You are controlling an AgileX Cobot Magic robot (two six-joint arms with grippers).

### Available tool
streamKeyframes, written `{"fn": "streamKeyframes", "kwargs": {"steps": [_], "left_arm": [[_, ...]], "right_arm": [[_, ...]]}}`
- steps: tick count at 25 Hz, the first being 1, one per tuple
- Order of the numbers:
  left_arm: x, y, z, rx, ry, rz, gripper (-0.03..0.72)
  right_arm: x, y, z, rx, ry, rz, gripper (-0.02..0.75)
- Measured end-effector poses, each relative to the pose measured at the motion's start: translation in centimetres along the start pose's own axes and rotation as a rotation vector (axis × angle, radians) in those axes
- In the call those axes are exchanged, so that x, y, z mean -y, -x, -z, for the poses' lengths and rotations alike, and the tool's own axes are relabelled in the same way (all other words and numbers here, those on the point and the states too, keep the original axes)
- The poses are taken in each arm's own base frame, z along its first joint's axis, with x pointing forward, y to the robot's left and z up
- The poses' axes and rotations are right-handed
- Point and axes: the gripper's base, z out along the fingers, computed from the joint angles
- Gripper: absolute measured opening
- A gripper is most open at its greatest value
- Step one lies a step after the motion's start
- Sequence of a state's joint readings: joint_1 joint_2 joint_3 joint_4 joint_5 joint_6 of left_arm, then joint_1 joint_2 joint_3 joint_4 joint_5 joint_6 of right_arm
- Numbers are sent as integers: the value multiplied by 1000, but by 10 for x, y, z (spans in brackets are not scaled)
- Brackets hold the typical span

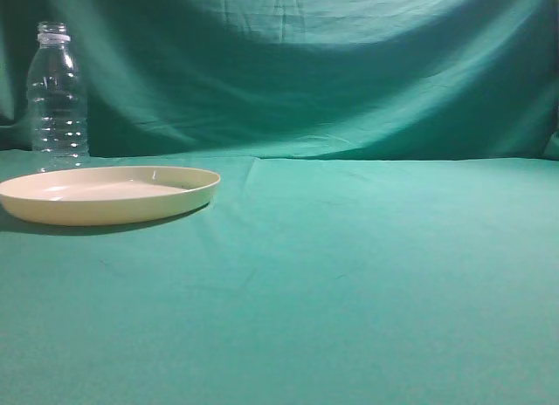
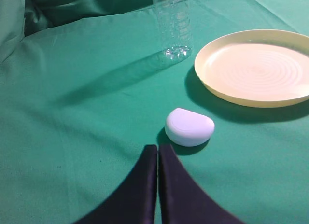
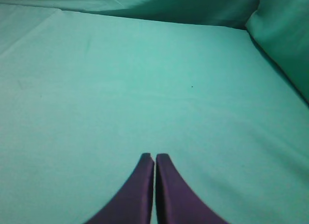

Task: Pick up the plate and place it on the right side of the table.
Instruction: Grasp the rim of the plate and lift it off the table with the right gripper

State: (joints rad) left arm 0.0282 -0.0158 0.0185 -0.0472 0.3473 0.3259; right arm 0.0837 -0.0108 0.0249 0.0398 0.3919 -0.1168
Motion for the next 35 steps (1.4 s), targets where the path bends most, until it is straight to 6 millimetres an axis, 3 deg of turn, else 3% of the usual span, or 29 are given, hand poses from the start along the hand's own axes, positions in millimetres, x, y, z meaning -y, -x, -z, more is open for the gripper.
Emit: {"fn": "streamKeyframes", "kwargs": {"steps": [21,31,35], "left_arm": [[0,0,0,0,0,0,0],[0,0,0,0,0,0,0],[0,0,0,0,0,0,0]], "right_arm": [[0,1,0,15,-4,28,0],[9,51,16,618,-57,-149,0],[9,62,22,615,-38,-180,0]]}}
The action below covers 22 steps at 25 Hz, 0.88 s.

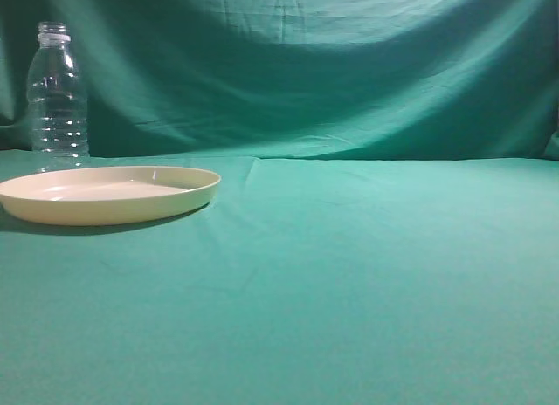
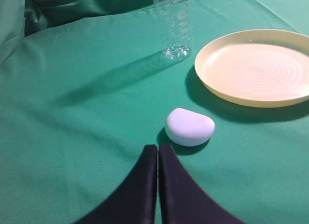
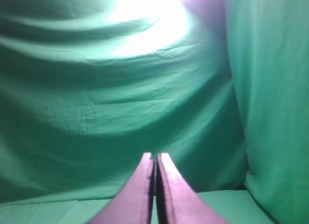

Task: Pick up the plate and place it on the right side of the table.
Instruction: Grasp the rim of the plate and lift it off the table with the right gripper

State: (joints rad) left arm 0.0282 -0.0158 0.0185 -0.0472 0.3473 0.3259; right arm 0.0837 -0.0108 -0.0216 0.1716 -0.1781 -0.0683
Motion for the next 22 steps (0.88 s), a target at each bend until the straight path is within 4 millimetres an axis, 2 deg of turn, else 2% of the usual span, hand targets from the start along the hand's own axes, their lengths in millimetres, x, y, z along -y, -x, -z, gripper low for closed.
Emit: {"fn": "streamKeyframes", "kwargs": {"steps": [2,5,7,10,13,19,22], "left_arm": [[0,0,0,0,0,0,0],[0,0,0,0,0,0,0],[0,0,0,0,0,0,0],[0,0,0,0,0,0,0],[0,0,0,0,0,0,0],[0,0,0,0,0,0,0],[0,0,0,0,0,0,0]], "right_arm": [[-4,22,-3,-24,15,-2,0],[-10,48,-16,-185,34,-33,0],[-14,56,-28,-346,42,-59,0],[-17,53,-53,-569,45,-47,0],[-18,45,-77,-710,41,-39,0],[-29,19,-112,-1075,125,-25,0],[-38,4,-126,-1160,171,-51,0]]}}
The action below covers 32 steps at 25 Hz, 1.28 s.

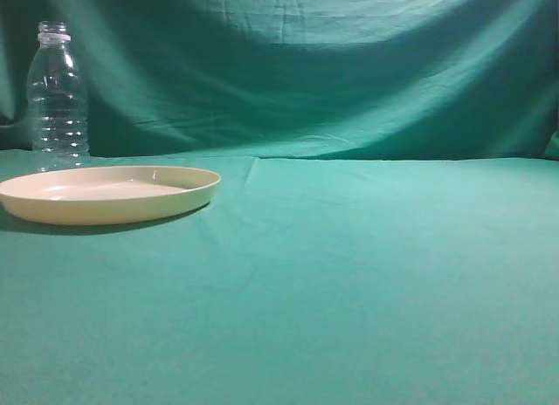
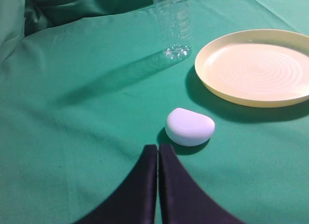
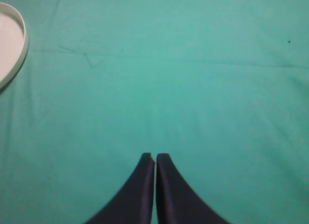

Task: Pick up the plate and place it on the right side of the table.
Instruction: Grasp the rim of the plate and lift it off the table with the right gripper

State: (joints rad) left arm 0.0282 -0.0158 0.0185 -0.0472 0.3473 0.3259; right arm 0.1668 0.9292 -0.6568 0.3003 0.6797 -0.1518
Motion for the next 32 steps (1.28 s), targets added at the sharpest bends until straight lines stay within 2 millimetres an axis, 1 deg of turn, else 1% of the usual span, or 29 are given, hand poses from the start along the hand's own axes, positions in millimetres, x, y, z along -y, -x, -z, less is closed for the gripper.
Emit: {"fn": "streamKeyframes", "kwargs": {"steps": [3,4,5,6,7,9,10,13,14,16,17,20,22,23,25,27,29,31,32], "left_arm": [[0,0,0,0,0,0,0],[0,0,0,0,0,0,0],[0,0,0,0,0,0,0],[0,0,0,0,0,0,0],[0,0,0,0,0,0,0],[0,0,0,0,0,0,0],[0,0,0,0,0,0,0],[0,0,0,0,0,0,0],[0,0,0,0,0,0,0],[0,0,0,0,0,0,0],[0,0,0,0,0,0,0],[0,0,0,0,0,0,0],[0,0,0,0,0,0,0],[0,0,0,0,0,0,0],[0,0,0,0,0,0,0],[0,0,0,0,0,0,0],[0,0,0,0,0,0,0],[0,0,0,0,0,0,0],[0,0,0,0,0,0,0]], "right_arm": [[-6,11,-16,-5,73,6,0],[-10,15,-22,-13,128,36,0],[-16,22,-23,-4,196,103,0],[-22,27,-26,-6,271,128,0],[-29,34,-28,7,344,180,48],[-39,47,-32,62,459,289,48],[-43,53,-36,87,508,306,109],[-55,79,-46,136,583,373,106],[-62,87,-54,127,601,400,106],[-81,104,-65,109,609,455,106],[-93,108,-73,77,611,481,106],[-127,122,-98,-22,540,556,106],[-143,126,-120,-112,459,552,106],[-151,130,-127,-143,428,534,106],[-163,132,-150,-220,353,540,106],[-174,136,-165,-277,308,536,106],[-185,134,-188,-343,269,543,106],[-195,133,-203,-374,254,560,106],[-200,128,-216,-397,253,574,106]]}}
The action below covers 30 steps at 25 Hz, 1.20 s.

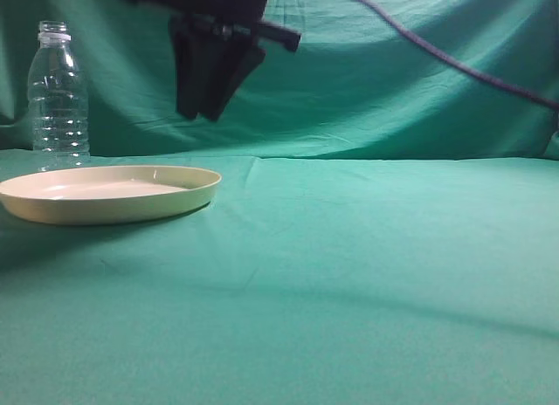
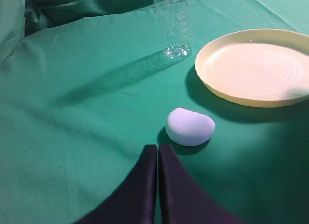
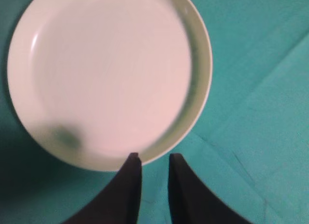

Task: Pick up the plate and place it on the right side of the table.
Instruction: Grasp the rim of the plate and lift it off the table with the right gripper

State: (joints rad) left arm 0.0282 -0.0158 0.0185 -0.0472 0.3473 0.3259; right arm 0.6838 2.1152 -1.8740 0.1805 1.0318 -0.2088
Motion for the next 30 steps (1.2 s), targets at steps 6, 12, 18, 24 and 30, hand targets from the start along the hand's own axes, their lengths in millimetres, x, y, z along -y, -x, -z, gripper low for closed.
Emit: {"fn": "streamKeyframes", "kwargs": {"steps": [6,12,18,24,30], "left_arm": [[0,0,0,0,0,0,0],[0,0,0,0,0,0,0],[0,0,0,0,0,0,0],[0,0,0,0,0,0,0],[0,0,0,0,0,0,0]], "right_arm": [[2,4,-35,-54,2,11,345],[5,5,-48,-35,-11,-12,514],[13,0,-77,-59,-47,-32,449],[15,-1,-90,-56,-53,-34,377],[17,2,-90,-29,-59,-49,108]]}}
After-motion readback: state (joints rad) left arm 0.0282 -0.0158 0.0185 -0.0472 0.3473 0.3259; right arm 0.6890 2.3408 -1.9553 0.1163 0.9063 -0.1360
